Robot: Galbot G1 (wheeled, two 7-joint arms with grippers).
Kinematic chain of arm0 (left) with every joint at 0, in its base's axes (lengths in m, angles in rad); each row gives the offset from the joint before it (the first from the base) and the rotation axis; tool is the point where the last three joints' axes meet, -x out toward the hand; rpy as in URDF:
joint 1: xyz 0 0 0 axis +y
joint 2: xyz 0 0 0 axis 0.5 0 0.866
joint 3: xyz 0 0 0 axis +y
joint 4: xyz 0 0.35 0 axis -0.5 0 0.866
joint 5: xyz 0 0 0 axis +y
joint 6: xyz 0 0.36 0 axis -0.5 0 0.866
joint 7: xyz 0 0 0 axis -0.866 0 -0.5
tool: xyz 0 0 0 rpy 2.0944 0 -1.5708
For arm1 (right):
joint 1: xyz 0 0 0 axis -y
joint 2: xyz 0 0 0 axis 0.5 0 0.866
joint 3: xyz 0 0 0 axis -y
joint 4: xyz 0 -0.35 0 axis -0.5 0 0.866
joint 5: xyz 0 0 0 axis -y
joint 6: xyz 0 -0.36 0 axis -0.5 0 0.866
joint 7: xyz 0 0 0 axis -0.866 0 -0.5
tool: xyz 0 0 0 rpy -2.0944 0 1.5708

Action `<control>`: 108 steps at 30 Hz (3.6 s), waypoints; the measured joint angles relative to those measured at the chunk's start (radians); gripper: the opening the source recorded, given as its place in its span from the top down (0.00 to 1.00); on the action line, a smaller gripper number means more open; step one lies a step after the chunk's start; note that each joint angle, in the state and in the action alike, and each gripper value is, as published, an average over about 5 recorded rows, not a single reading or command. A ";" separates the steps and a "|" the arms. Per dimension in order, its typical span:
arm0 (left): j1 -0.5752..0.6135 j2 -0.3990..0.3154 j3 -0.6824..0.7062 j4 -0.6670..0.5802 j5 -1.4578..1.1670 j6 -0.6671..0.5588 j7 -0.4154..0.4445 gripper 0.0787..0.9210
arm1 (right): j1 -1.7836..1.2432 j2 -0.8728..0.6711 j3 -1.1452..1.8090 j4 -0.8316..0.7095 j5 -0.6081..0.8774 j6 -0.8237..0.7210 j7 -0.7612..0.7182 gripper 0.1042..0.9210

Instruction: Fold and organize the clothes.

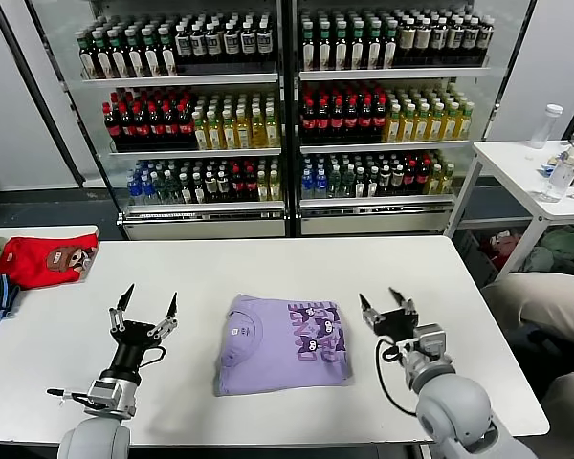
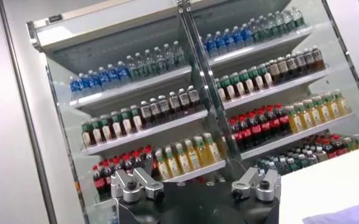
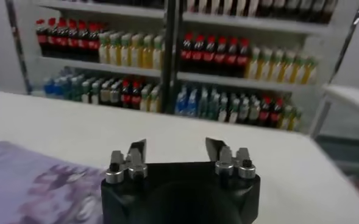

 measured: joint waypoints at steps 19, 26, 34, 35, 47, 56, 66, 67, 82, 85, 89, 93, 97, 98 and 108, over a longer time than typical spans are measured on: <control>-0.079 0.063 0.013 0.034 -0.079 0.098 0.028 0.12 | 0.052 0.042 0.039 -0.114 -0.174 0.133 -0.027 0.12; -0.079 0.085 0.008 0.036 -0.104 0.105 0.031 0.12 | 0.059 0.056 0.037 -0.122 -0.205 0.147 -0.035 0.12; -0.075 0.102 0.006 0.041 -0.129 0.105 0.032 0.12 | 0.064 0.057 0.036 -0.123 -0.223 0.152 -0.033 0.12; -0.075 0.104 0.006 0.041 -0.131 0.105 0.032 0.12 | 0.063 0.057 0.036 -0.122 -0.225 0.152 -0.033 0.12; -0.066 0.108 0.001 0.043 -0.144 0.106 0.033 0.12 | 0.075 0.060 0.034 -0.134 -0.241 0.152 -0.046 0.12; -0.064 0.106 -0.004 0.049 -0.148 0.103 0.033 0.12 | 0.083 0.060 0.033 -0.154 -0.251 0.153 -0.050 0.12; -0.082 0.099 -0.005 0.065 -0.148 0.091 0.040 0.12 | 0.098 0.057 0.039 -0.171 -0.252 0.154 -0.051 0.12; -0.082 0.099 -0.004 0.067 -0.148 0.090 0.041 0.12 | 0.099 0.056 0.040 -0.171 -0.252 0.154 -0.051 0.12; -0.101 0.101 0.001 0.084 -0.138 0.083 0.044 0.12 | 0.130 0.058 0.040 -0.184 -0.252 0.153 -0.051 0.12; -0.108 0.101 0.000 0.091 -0.138 0.082 0.044 0.12 | 0.137 0.057 0.038 -0.185 -0.253 0.152 -0.052 0.12; -0.119 0.100 0.001 0.100 -0.136 0.082 0.045 0.12 | 0.148 0.057 0.033 -0.191 -0.249 0.153 -0.054 0.12; -0.129 0.097 0.003 0.110 -0.133 0.080 0.045 0.12 | 0.160 0.057 0.028 -0.201 -0.247 0.154 -0.055 0.12; -0.138 0.093 0.004 0.120 -0.129 0.076 0.046 0.12 | 0.171 0.058 0.024 -0.210 -0.247 0.155 -0.055 0.12; -0.141 0.092 0.004 0.123 -0.128 0.074 0.046 0.12 | 0.174 0.058 0.023 -0.213 -0.247 0.155 -0.055 0.12; -0.155 0.088 0.000 0.148 -0.119 0.068 0.046 0.12 | 0.196 0.058 0.014 -0.229 -0.246 0.156 -0.058 0.12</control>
